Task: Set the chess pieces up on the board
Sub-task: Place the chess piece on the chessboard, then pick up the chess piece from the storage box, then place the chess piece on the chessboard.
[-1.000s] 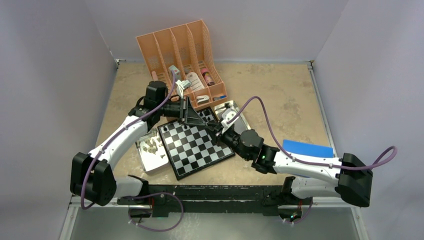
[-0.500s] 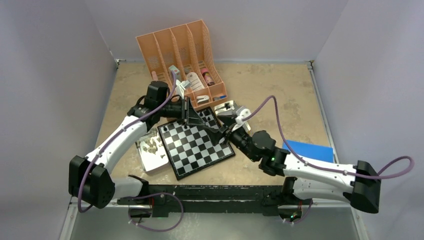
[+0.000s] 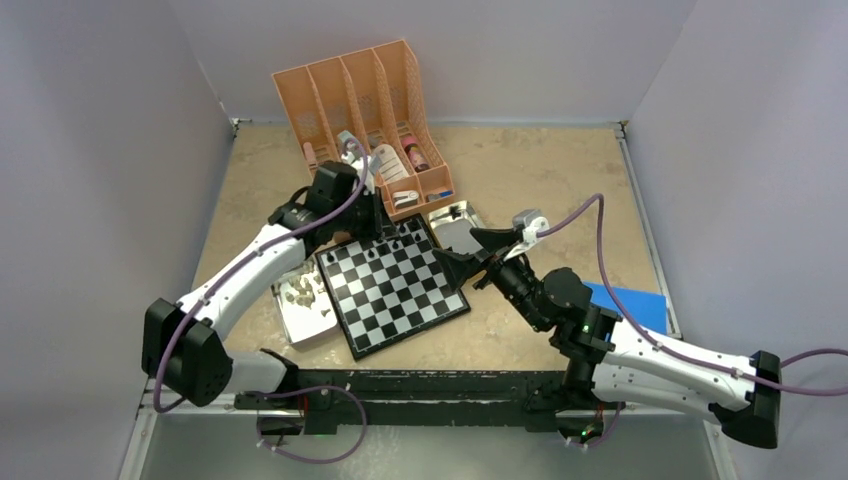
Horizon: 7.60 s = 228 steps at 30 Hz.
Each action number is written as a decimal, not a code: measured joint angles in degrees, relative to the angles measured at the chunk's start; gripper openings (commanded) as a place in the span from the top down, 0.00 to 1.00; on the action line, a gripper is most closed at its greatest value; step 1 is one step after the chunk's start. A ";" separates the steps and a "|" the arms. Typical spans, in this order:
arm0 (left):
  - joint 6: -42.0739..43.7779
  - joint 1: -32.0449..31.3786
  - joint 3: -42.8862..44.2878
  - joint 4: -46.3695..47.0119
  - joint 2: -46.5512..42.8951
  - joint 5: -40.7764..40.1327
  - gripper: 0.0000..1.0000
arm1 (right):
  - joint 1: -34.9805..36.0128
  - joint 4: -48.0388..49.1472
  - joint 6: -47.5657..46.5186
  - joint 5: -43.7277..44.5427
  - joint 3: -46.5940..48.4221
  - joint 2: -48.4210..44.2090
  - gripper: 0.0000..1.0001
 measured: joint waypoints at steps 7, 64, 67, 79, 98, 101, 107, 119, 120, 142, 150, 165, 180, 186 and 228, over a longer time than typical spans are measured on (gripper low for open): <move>1.09 -2.21 -0.04 0.07 4.98 -15.45 1.00 | 0.00 -3.13 1.62 1.49 -1.55 -3.34 0.01; -1.53 4.55 -12.81 6.64 11.30 -23.93 0.88 | 0.00 -3.10 2.25 -1.57 -3.85 0.13 0.01; -1.53 4.55 -12.57 6.49 11.54 -24.17 0.85 | 0.00 -3.08 2.25 -1.57 -3.85 0.57 0.01; -1.53 4.57 -11.74 3.52 11.89 -24.76 0.72 | 0.00 -3.10 2.40 -1.57 -3.85 1.46 0.01; 1.01 4.57 -4.85 -1.79 -0.79 -17.40 0.45 | -0.02 -6.21 6.38 6.38 -2.12 9.35 0.02; 2.97 4.57 -4.44 -1.77 -6.23 -14.27 0.44 | -0.81 -8.90 8.00 10.08 1.29 14.93 0.12; 7.52 4.57 -4.44 -2.38 -13.38 -10.27 0.41 | -8.72 -13.79 11.23 9.27 6.45 24.79 0.47; 10.91 4.57 -11.39 -3.93 -22.95 -5.68 0.42 | -20.74 -21.07 11.50 4.02 12.66 38.34 0.63; 11.10 4.57 -11.80 -4.07 -23.19 -5.38 0.42 | -21.53 -21.62 11.47 3.04 13.55 39.93 0.63; 13.68 4.57 -12.00 -4.31 -23.02 -1.40 0.43 | -25.62 -37.33 10.82 -6.21 26.34 55.43 0.64; 13.68 4.57 -12.00 -4.33 -23.02 -1.33 0.42 | -26.08 -38.73 10.84 -7.43 27.32 58.62 0.72; 13.68 4.57 -12.02 -4.33 -22.99 -1.33 0.43 | -26.75 -36.94 10.82 -6.91 28.33 59.34 0.87; 8.70 4.57 -11.06 -4.09 -17.55 1.88 0.50 | -26.69 -28.46 8.70 -4.74 22.08 45.09 0.89; 5.18 4.72 -5.07 -3.85 -10.56 6.93 0.56 | -23.50 -18.69 4.57 -9.11 14.58 35.45 0.91; -5.20 5.11 -2.23 7.63 -4.00 28.33 0.78 | -4.70 5.95 -4.46 -14.14 5.79 23.67 0.90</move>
